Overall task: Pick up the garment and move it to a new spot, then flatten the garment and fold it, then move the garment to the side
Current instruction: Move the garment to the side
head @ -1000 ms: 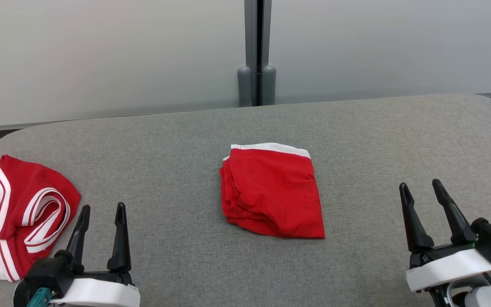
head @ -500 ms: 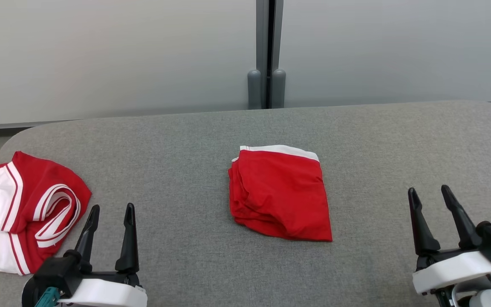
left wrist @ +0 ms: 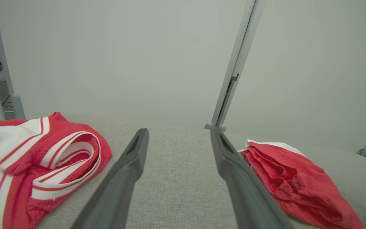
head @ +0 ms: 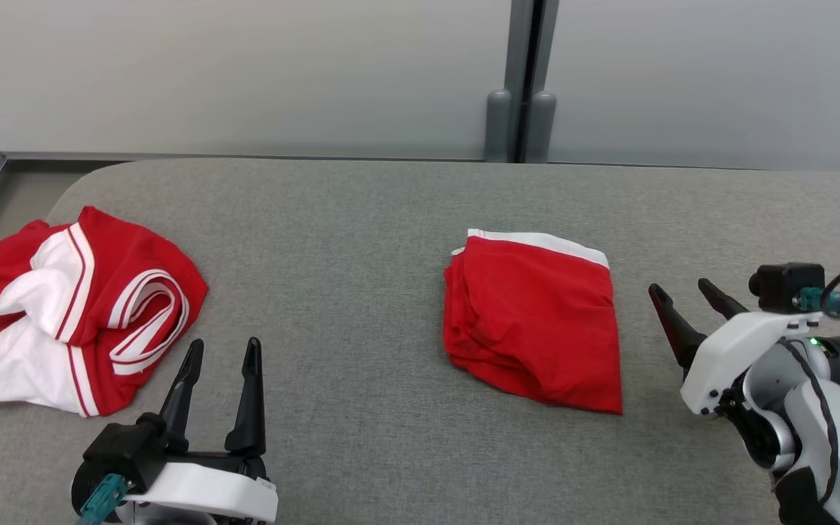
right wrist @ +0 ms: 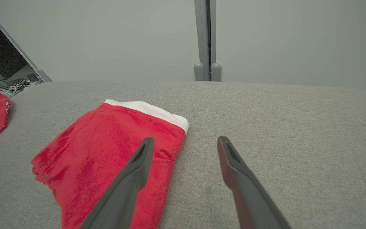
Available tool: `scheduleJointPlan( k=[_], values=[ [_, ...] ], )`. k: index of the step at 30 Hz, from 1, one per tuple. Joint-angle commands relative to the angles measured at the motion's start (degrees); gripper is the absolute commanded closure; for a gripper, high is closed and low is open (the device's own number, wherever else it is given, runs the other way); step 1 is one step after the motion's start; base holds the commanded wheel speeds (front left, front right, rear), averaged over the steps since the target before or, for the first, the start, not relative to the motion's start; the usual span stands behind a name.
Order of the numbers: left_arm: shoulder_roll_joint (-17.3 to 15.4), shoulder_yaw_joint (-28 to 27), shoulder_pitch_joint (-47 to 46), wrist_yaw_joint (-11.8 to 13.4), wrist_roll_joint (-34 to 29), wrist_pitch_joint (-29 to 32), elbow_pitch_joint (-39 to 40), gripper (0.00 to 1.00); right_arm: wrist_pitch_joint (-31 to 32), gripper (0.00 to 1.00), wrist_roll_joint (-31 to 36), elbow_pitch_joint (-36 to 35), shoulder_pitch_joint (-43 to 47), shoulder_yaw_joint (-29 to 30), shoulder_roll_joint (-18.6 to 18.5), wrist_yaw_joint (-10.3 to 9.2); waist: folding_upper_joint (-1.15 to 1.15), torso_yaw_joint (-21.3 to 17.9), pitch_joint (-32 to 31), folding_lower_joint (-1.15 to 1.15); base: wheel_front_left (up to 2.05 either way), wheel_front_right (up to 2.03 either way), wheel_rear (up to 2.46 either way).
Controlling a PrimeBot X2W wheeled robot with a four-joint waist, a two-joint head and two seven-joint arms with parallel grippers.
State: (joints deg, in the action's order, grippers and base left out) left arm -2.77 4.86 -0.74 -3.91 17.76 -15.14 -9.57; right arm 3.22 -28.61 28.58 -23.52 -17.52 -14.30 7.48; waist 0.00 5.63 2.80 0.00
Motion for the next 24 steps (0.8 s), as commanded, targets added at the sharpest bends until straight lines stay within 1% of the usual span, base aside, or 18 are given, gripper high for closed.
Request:
scheduleJointPlan(
  k=[1, 4, 6, 9, 12, 17, 21, 22, 23, 24],
  values=[
    [-0.2, 0.2, -1.2, -0.1, 0.4, 0.0, -0.2, 0.0, 2.0, 0.0, -1.6, 1.7, -1.7, -0.3, -0.7, 0.03, 0.0, 2.1, 1.7, 0.0, 0.0, 0.0, 0.0],
    [-0.2, 0.8, -2.2, 0.0, 0.7, 0.0, -0.2, 0.0, 8.5, 0.0, -5.6, 6.2, -5.3, -1.3, -1.5, 0.04, 0.0, 4.1, 3.0, 0.0, 0.0, 0.0, 0.0],
    [-0.2, 1.1, -2.8, 0.0, 0.9, 0.0, -0.1, 0.0, 13.2, 0.0, -9.0, 9.1, -7.1, -1.3, -1.2, 0.03, 0.0, 5.4, 3.8, 0.0, 0.0, 0.0, 0.0],
    [-0.2, 1.4, -3.4, -0.2, 1.2, 0.0, -0.4, 0.0, 18.1, 0.0, -13.3, 11.3, -9.1, -1.8, -1.1, 0.04, 0.0, 7.2, 4.7, 0.0, 0.0, 0.0, 0.0],
    [-0.2, 1.9, -3.9, -0.1, 1.3, 0.0, -0.3, 0.0, 20.4, 0.0, -16.0, 13.0, -9.9, -2.0, -2.0, 0.04, 0.0, 8.8, 5.6, 0.0, 0.0, 0.0, 0.0],
    [-0.2, 2.0, -4.5, -0.1, 1.4, 0.0, -0.4, 0.0, 23.3, 0.0, -18.3, 16.9, -11.2, -2.2, -1.5, 0.04, 0.0, 10.3, 6.4, 0.0, 0.0, 0.0, 0.0],
    [-0.2, 1.9, -4.6, 0.0, 1.2, 0.0, -0.6, 0.0, 21.8, 0.0, -18.9, 18.3, -11.3, -2.7, -0.8, 0.04, 0.0, 10.4, 6.2, 0.0, 0.0, 0.0, 0.0],
    [-0.2, 1.8, -4.6, 0.0, 1.1, 0.0, -0.7, 0.0, 21.0, 0.22, -18.9, 18.0, -11.3, -2.9, -0.8, 0.04, 0.0, 10.3, 6.0, 0.0, 0.0, 0.0, 0.0],
    [-0.2, 1.7, -4.5, -0.1, 0.8, 0.0, -0.7, 0.0, 20.1, 0.67, -19.1, 17.7, -11.2, -3.2, -0.6, 0.04, 0.0, 10.0, 5.8, 0.0, 0.0, 0.0, 0.0],
    [-0.2, 1.7, -4.5, -0.2, 0.6, 0.0, -0.7, 0.0, 19.2, 1.0, -19.5, 17.4, -11.1, -3.5, -0.6, 0.04, 0.0, 9.6, 5.5, 0.0, 0.0, 0.0, 0.0]
  ],
)
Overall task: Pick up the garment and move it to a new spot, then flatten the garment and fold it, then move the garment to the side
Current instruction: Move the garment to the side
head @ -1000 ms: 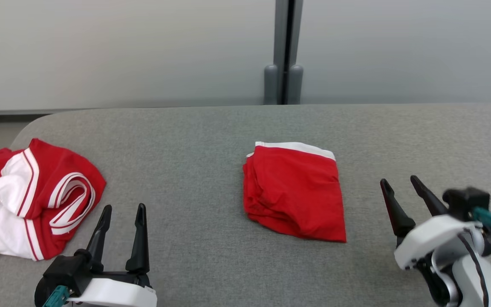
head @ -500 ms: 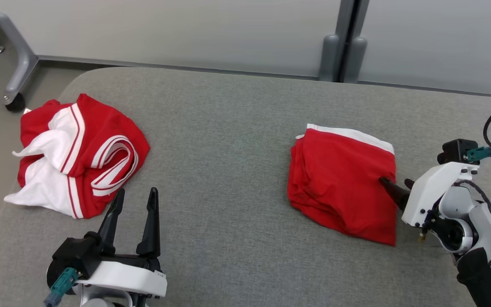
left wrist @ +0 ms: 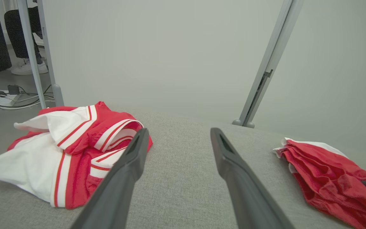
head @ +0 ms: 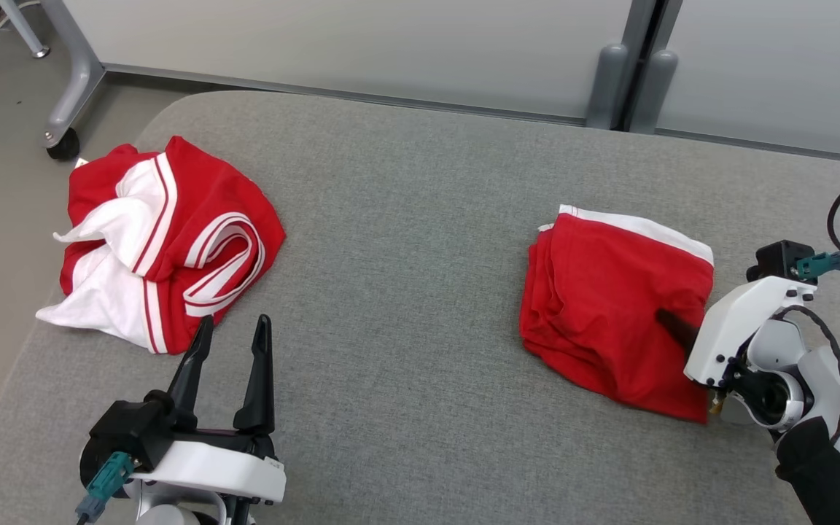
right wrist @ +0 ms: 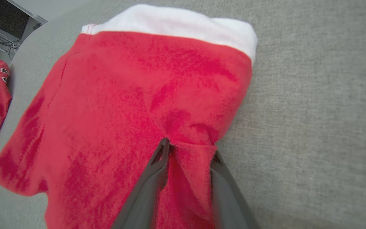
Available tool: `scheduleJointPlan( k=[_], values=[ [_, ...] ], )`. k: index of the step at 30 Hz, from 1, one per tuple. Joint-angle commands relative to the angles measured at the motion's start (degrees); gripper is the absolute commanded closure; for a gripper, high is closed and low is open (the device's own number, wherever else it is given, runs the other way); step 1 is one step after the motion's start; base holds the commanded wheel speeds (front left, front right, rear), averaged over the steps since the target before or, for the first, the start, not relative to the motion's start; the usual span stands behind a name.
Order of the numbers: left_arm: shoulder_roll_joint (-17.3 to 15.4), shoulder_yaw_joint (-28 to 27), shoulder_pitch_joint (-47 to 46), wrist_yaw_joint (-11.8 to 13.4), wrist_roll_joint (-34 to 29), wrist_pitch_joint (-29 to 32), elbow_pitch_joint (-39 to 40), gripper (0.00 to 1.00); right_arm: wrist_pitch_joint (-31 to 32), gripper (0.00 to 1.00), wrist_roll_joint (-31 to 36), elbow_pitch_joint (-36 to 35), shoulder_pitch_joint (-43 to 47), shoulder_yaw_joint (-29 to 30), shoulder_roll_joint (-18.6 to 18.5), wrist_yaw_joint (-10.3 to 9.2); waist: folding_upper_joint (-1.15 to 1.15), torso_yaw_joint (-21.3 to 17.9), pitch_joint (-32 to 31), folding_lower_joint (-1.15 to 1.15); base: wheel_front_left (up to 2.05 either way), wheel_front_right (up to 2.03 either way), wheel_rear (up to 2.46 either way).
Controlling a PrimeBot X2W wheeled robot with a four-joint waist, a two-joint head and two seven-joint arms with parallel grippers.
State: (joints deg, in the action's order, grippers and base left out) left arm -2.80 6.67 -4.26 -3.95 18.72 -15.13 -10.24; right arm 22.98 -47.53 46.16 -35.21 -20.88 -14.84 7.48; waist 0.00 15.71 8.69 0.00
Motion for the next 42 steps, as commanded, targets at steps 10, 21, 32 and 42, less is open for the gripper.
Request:
scheduleJointPlan(
  k=[10, 21, 32, 42],
  values=[
    [-0.2, 1.1, 0.0, -1.7, -2.1, 0.0, 0.9, 0.0, -5.6, 1.0, -2.5, -4.6, 1.3, -6.6, -2.0, 0.04, 0.0, -9.4, -3.1, 0.0, 0.0, 0.0, 0.0],
    [-0.2, 4.9, -1.7, -3.1, -2.2, 0.0, 1.6, 0.0, -8.7, 1.0, -4.8, -9.8, -0.2, -13.2, -5.1, 0.04, 0.0, -24.4, -1.9, 0.0, 0.0, 0.0, 0.0],
    [-2.5, 8.3, -6.0, -3.5, -1.7, 0.0, 1.3, 0.0, -13.6, 1.0, -5.1, -12.0, -5.4, -17.7, -9.7, 0.04, 0.0, -31.4, 5.3, 0.0, 0.0, 0.0, 0.0],
    [-5.4, 9.9, -9.9, -3.5, -2.1, 1.0, 1.9, 0.0, -12.1, 1.0, 0.9, -6.4, -18.0, -24.6, -18.3, 0.03, 0.0, -29.4, 12.4, 0.0, 0.0, 0.0, 0.0]
  ],
)
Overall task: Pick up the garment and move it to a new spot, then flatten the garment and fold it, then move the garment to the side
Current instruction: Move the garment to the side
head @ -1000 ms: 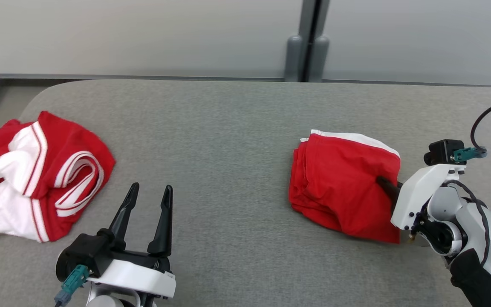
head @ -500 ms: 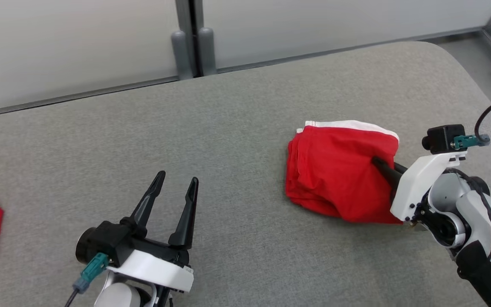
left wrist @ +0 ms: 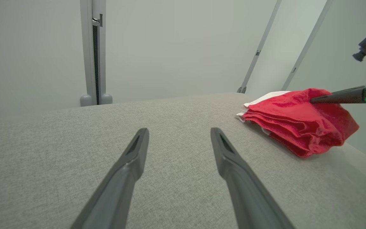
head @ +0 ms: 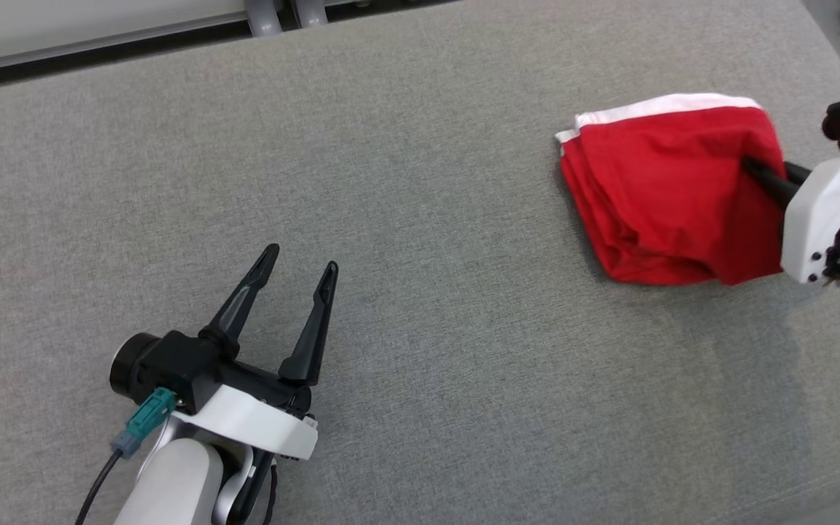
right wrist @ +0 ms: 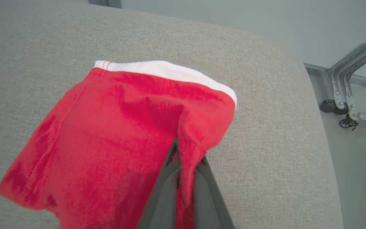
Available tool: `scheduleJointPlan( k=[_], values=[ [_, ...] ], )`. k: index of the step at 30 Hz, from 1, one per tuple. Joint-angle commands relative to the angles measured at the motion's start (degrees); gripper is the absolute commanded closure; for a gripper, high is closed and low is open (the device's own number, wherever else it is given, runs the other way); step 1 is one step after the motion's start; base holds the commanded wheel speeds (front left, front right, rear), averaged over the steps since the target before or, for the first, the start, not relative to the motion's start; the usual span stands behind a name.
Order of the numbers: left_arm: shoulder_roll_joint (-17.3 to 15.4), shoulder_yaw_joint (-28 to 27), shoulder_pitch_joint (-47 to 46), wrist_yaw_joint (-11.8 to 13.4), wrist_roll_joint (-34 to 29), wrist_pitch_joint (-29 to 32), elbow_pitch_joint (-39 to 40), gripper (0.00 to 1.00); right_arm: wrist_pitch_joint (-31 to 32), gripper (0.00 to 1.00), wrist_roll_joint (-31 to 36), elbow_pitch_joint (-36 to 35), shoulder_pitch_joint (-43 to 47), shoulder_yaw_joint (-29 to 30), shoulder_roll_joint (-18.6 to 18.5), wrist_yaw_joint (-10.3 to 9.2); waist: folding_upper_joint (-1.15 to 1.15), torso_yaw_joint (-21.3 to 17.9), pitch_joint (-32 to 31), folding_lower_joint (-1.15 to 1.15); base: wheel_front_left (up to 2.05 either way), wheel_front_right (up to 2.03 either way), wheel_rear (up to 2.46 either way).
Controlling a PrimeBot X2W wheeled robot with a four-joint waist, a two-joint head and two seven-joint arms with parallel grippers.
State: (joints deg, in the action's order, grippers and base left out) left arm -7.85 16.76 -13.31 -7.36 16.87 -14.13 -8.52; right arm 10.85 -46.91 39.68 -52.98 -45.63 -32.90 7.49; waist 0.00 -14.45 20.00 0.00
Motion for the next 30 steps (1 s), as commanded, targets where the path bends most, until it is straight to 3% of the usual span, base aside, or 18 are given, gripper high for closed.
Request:
scheduleJointPlan(
  k=[1, 13, 14, 15, 16, 24, 30],
  values=[
    [-0.4, 0.0, -1.1, -0.1, -0.3, 0.2, 0.3, 0.0, 0.4, 1.0, 1.0, 0.8, -1.8, -0.7, -1.1, 0.02, 0.0, 1.1, 1.6, 0.0, 0.0, 0.0, 0.0],
    [-0.9, 0.2, -2.1, 0.4, 0.1, 0.0, 0.5, 0.0, 5.1, 0.97, 11.2, 13.8, -15.0, -8.0, -3.8, 0.01, 0.0, 3.3, 3.9, 0.0, 0.0, 0.0, 0.0],
    [-0.8, 0.3, -2.2, 0.4, 0.1, 0.0, 0.4, 0.0, 4.5, 0.67, 11.7, 14.6, -15.7, -8.2, -3.6, 0.01, 0.0, 3.4, 3.8, 0.0, 0.0, 0.0, 0.0],
    [-0.7, 0.3, -2.2, 0.4, 0.2, -0.1, 0.2, 0.0, 4.0, 0.52, 12.4, 15.6, -16.2, -8.3, -3.5, 0.01, 0.0, 3.5, 3.7, 0.0, 0.0, 0.0, 0.0],
    [-0.6, 0.4, -2.3, 0.4, 0.2, -0.2, 0.0, 0.0, 3.5, 0.0, 13.3, 16.7, -16.7, -8.3, -3.5, 0.01, 0.0, 3.5, 3.5, 0.0, 0.0, 0.0, 0.0],
    [0.1, 0.2, -1.1, 0.6, 0.9, -0.7, -1.5, 0.0, -1.6, 0.0, 17.3, 24.2, -17.5, -7.3, -1.1, 0.01, 0.0, 3.8, 0.1, 0.0, 0.0, 0.0, 0.0],
    [0.5, -1.0, 0.9, 1.0, 1.6, -1.0, -2.3, 0.0, -12.1, 0.0, 18.2, 26.4, -16.1, -3.7, 2.2, 0.01, 0.0, 4.3, -5.2, 0.0, 0.0, 0.0, 0.0]
  ],
)
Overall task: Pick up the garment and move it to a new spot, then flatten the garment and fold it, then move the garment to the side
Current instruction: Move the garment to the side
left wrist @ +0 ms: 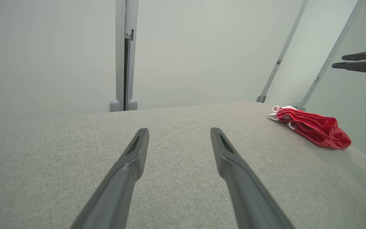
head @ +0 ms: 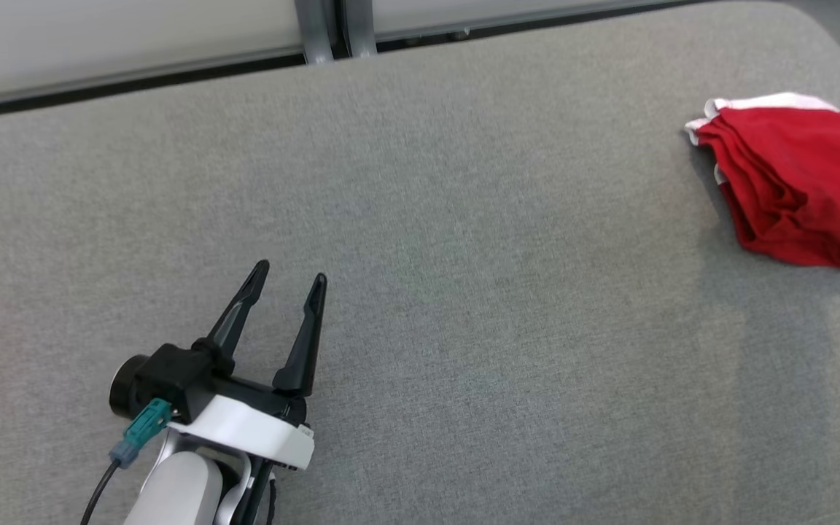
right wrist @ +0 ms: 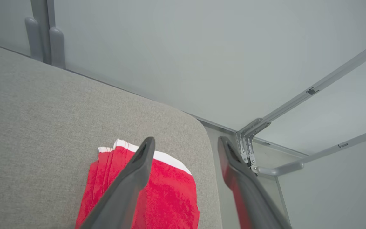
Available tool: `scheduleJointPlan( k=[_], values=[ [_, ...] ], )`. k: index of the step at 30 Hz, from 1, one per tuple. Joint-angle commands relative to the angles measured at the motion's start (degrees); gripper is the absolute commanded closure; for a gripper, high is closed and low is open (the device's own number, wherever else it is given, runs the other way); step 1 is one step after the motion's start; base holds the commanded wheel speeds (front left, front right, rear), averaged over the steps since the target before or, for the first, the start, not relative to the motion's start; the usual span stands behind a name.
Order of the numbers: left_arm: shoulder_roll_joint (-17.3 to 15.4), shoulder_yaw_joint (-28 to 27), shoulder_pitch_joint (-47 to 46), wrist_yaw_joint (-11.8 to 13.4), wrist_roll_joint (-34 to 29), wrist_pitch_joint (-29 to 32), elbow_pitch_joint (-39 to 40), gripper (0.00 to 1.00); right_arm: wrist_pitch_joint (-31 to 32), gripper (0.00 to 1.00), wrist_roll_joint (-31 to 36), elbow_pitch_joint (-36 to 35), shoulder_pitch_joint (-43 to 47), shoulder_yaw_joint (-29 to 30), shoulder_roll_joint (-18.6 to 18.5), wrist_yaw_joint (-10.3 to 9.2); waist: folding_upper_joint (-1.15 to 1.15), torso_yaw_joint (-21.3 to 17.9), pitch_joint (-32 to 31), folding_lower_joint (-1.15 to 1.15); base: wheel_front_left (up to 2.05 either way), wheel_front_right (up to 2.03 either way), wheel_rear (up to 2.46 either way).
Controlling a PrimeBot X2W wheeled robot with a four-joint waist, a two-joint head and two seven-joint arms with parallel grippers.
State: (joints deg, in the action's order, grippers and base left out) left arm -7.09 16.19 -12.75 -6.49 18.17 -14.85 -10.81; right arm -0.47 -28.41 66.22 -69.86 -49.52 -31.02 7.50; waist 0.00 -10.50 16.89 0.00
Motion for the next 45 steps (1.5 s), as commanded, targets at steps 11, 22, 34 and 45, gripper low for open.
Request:
scheduleJointPlan(
  k=[11, 22, 34, 45],
  values=[
    [-0.6, -7.9, 7.3, 2.3, 1.5, -0.4, 2.5, 0.0, -14.8, 0.0, -1.4, -12.8, 12.8, 11.7, 4.1, 0.0, 0.0, 3.2, -14.0, 0.0, 0.0, 0.0, 0.0],
    [0.3, -13.0, 13.4, 3.9, 0.4, -0.4, 4.2, 0.0, -14.7, 0.0, 10.2, -44.8, 46.3, 36.5, 10.5, 0.0, 0.0, 7.3, -18.1, 0.0, 0.0, 0.0, 0.0],
    [2.5, -13.9, 16.4, 2.8, -4.3, -0.4, 3.3, 0.0, -14.7, 0.0, 14.9, -58.8, 66.4, 44.2, 17.7, 0.0, 0.0, 10.2, -19.7, 0.0, 0.0, 0.0, 0.0],
    [3.7, -14.4, 15.7, 1.5, -6.3, -0.3, 1.2, 0.0, -14.7, 0.0, 16.5, -57.9, 68.0, 44.4, 20.7, 0.0, 0.0, 10.4, -19.8, 0.0, 0.0, 0.0, 0.0]
  ],
)
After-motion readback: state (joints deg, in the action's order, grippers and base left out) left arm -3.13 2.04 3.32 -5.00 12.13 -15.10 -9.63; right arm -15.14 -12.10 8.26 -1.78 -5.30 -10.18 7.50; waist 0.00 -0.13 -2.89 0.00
